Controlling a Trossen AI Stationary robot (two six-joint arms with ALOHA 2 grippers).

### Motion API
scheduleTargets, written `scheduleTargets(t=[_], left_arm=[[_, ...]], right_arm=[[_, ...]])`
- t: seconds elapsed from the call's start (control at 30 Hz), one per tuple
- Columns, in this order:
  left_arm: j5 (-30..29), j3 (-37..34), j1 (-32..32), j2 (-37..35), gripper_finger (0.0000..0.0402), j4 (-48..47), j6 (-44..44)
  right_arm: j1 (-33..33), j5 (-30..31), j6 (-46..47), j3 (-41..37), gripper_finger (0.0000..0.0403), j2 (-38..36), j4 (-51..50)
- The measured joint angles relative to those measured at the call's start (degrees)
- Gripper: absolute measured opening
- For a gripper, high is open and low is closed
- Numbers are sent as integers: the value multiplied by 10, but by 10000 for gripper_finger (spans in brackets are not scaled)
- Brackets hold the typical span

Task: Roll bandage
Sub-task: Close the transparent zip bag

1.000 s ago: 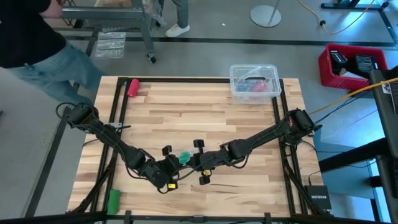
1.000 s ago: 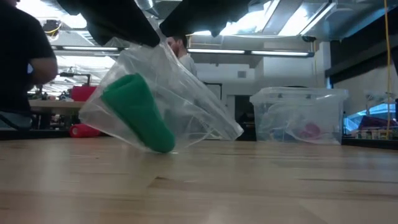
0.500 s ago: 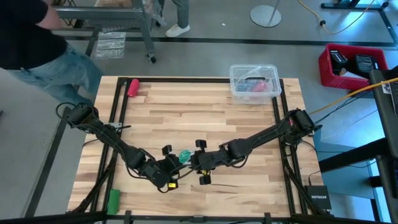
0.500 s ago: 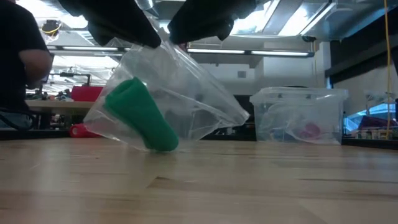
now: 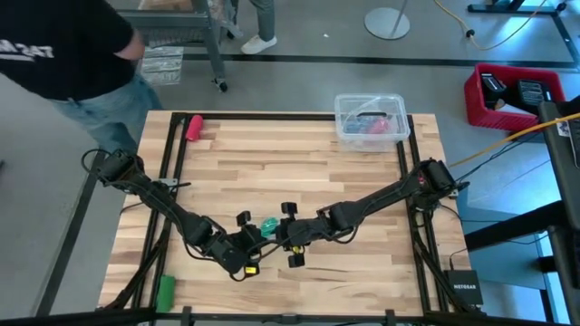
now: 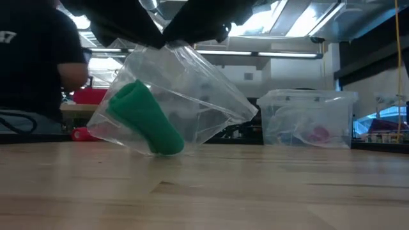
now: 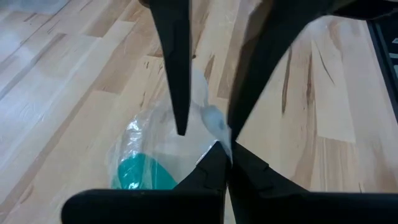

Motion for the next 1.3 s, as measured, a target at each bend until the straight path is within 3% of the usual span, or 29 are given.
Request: scheduleTargets(t=[0.7, 0.87, 1.17, 1.3], left_arm=[[0, 0, 0, 0, 0, 0, 8], [1, 0, 0, 0, 2, 1, -4], [27, 0, -4, -42, 76, -8, 13], [30, 0, 0, -60, 91, -6, 15]], right_arm=[[0, -16, -32, 0, 27, 0, 7], [0, -13, -32, 0, 29, 0, 7], [0, -8, -32, 0, 27, 0, -2], [0, -6, -32, 0, 32, 0, -6]])
